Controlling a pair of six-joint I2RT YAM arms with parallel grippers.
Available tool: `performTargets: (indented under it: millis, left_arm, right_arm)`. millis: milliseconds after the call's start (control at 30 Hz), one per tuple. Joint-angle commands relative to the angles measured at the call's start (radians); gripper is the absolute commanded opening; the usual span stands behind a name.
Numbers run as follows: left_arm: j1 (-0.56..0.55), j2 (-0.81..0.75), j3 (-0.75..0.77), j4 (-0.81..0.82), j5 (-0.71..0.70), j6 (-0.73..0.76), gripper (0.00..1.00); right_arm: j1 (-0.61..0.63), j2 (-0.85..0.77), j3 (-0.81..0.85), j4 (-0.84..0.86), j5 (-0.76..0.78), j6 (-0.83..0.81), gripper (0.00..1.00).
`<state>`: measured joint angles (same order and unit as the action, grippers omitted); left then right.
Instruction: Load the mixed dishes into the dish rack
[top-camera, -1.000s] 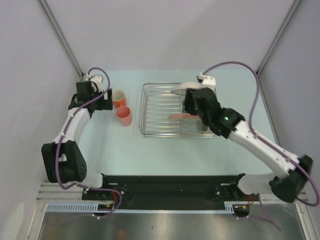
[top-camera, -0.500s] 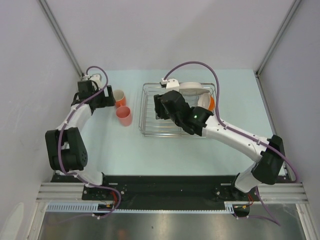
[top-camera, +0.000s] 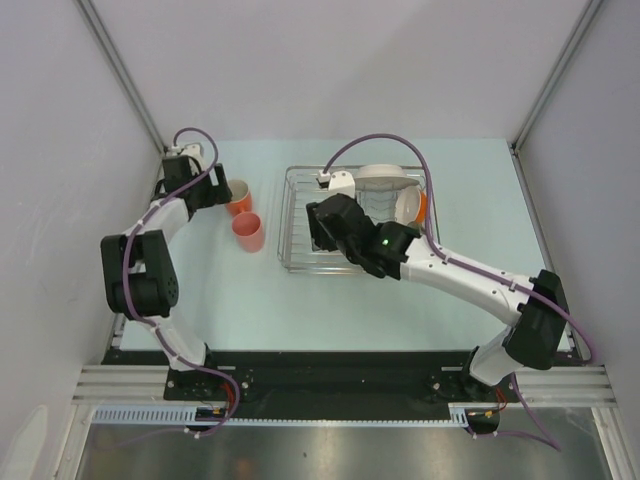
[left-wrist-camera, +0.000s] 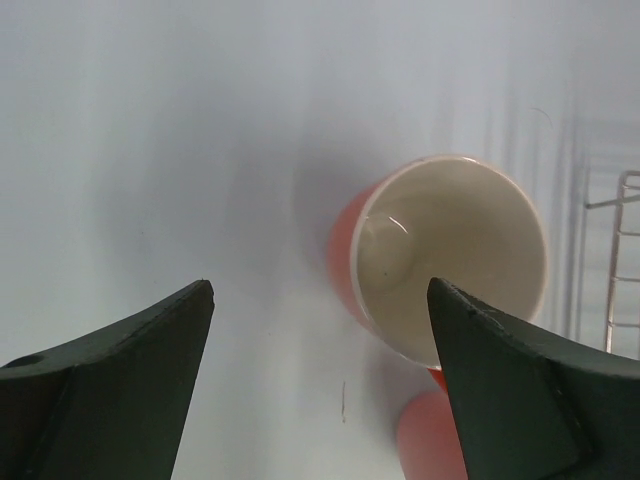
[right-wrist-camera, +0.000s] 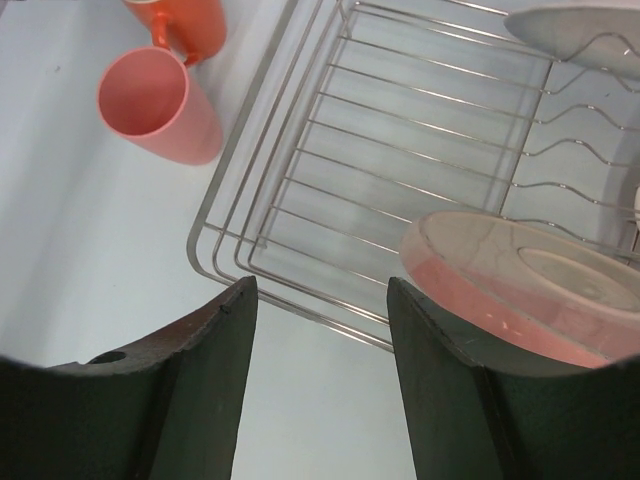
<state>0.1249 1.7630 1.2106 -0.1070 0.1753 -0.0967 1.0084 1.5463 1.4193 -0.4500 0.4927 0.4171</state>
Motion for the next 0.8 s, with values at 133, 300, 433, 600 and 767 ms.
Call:
performTargets:
  millis: [133,300,433,600,767]
  left_arm:
    - [0.001,0.079,0.027,0.078,-0.068,-0.044,0.87]
    - [-0.014,0.098,0.049,0.072,-0.056,-0.040,0.71]
    - [-0.016,0.121,0.056,0.070,-0.048,-0.041,0.65]
    - [-0.018,0.147,0.061,0.066,-0.048,-0.034,0.66]
    - [-0.025,0.168,0.086,0.047,-0.051,-0.028,0.60]
  right_arm:
    - [-0.010,-0.071,-0.056,-0.012,0.038,0.045,0.59]
    - [-0.022,-0.095,-0.089,-0.012,0.030,0.064,0.59]
    - [-0.037,-0.124,-0.112,-0.013,0.030,0.074,0.59]
    - [-0.054,-0.152,-0.129,-0.021,0.026,0.081,0.59]
    - [-0.079,-0.166,-0.146,-0.024,0.009,0.095,0.59]
